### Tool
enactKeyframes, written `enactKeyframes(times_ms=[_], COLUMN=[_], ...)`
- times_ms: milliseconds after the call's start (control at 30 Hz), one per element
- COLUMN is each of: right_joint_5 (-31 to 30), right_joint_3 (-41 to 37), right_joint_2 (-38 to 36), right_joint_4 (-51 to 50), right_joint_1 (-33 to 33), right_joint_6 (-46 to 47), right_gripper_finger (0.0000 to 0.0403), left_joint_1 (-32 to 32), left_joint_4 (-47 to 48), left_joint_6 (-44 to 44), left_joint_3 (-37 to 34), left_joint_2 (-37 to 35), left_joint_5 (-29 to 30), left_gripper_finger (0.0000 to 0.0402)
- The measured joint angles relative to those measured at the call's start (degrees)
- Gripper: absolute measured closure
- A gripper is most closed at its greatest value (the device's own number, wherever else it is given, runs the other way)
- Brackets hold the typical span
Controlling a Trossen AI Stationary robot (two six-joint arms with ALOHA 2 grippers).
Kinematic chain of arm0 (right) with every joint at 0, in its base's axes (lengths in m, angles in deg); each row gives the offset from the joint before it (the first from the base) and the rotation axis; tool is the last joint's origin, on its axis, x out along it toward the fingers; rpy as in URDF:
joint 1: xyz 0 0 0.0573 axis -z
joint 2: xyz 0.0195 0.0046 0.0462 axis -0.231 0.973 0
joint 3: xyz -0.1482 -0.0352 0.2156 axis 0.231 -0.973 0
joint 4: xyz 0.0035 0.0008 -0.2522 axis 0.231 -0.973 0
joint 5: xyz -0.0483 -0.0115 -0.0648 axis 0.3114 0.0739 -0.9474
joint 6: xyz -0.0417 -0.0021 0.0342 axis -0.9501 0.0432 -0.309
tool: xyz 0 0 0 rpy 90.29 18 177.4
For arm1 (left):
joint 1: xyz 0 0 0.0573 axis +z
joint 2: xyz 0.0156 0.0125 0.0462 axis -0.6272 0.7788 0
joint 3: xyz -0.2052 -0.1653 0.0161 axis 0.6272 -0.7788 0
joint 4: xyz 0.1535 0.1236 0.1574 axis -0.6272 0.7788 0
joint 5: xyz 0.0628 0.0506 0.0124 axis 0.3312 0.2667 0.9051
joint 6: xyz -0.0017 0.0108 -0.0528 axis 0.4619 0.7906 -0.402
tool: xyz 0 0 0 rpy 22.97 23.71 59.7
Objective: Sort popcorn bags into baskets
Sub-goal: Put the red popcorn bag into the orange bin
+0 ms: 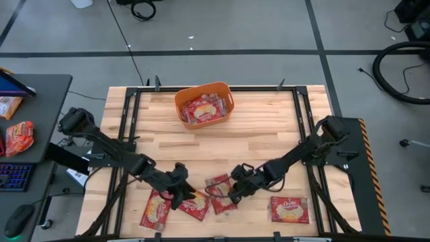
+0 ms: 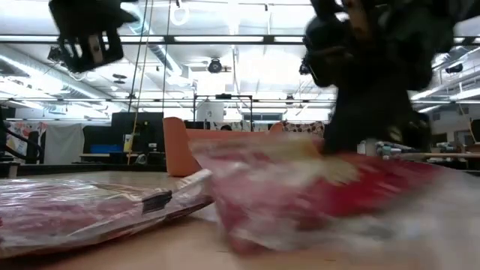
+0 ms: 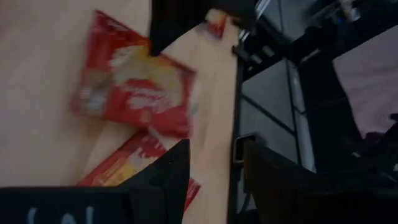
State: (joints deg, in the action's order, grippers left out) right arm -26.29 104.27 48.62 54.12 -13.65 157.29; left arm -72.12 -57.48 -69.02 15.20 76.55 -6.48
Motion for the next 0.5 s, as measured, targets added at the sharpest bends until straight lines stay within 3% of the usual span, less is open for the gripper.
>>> enactKeyframes(times_ms=[267, 500], right_joint_5=[-2.0, -2.0], right_joint_3=[0.0, 0.1], right_joint_2=[-6.4, -11.6], right_joint_4=[0.9, 4.1], right_joint_1=[9.2, 20.4], right_joint_6=[-11.1, -17.2], right_gripper_finger=[0.0399, 0.0400], left_joint_1=[1.4, 3.3], left_joint_4=[1.2, 2.3], left_joint_6=[3.4, 5.3], left_joint_3=[0.0, 0.0], left_joint_2=[-6.8, -7.5], left_joint_5=[1.8, 1.6], left_gripper_finger=[0.0246, 0.0246])
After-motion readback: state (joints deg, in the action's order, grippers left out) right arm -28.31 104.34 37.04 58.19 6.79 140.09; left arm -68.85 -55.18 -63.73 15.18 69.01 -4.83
